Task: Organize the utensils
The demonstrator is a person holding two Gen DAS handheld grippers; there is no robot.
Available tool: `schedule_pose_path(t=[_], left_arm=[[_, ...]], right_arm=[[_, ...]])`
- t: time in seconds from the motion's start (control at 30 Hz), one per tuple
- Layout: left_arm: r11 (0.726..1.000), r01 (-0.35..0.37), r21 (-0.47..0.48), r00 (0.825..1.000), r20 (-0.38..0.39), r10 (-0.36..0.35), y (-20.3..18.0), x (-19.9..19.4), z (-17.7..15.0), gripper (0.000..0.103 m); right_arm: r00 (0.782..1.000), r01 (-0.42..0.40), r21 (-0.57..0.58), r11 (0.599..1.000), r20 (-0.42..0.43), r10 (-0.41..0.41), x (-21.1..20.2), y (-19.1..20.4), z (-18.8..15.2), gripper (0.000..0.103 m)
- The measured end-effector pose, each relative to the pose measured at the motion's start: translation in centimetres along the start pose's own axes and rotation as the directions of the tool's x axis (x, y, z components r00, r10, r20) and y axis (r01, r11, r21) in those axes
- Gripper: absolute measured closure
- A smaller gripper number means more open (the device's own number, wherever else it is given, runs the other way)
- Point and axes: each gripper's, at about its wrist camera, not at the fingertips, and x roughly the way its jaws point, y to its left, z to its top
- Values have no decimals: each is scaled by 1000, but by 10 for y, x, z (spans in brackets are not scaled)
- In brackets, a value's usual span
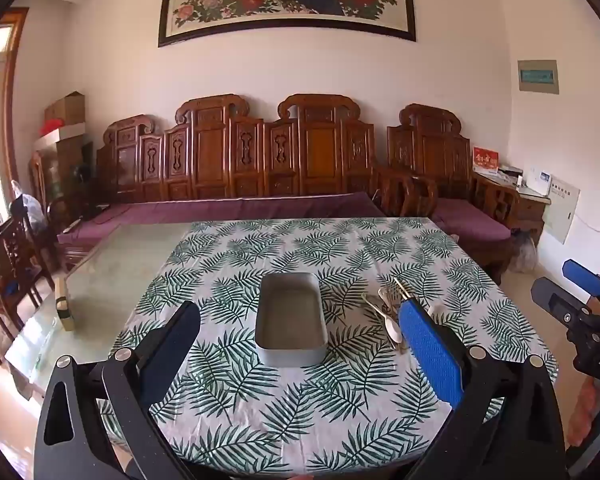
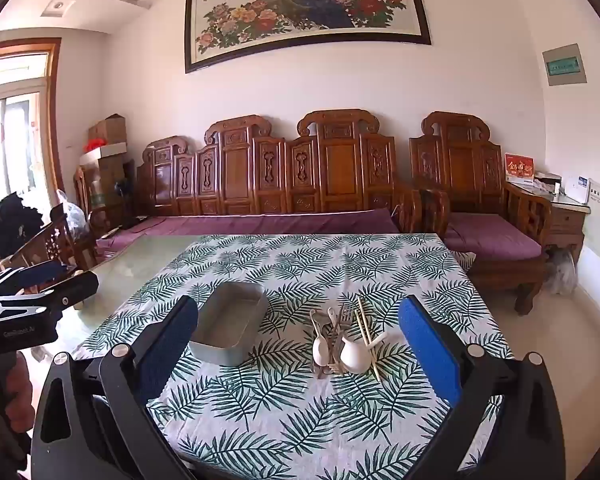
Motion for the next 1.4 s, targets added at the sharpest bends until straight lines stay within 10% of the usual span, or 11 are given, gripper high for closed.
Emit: schedule_pose_path(t=[1.4], left_arm=[[1000, 4, -1, 1000, 0, -4, -3, -3, 2, 6]], right_arm=[[1000, -3, 6, 1000, -3, 3, -2, -1, 1, 2]])
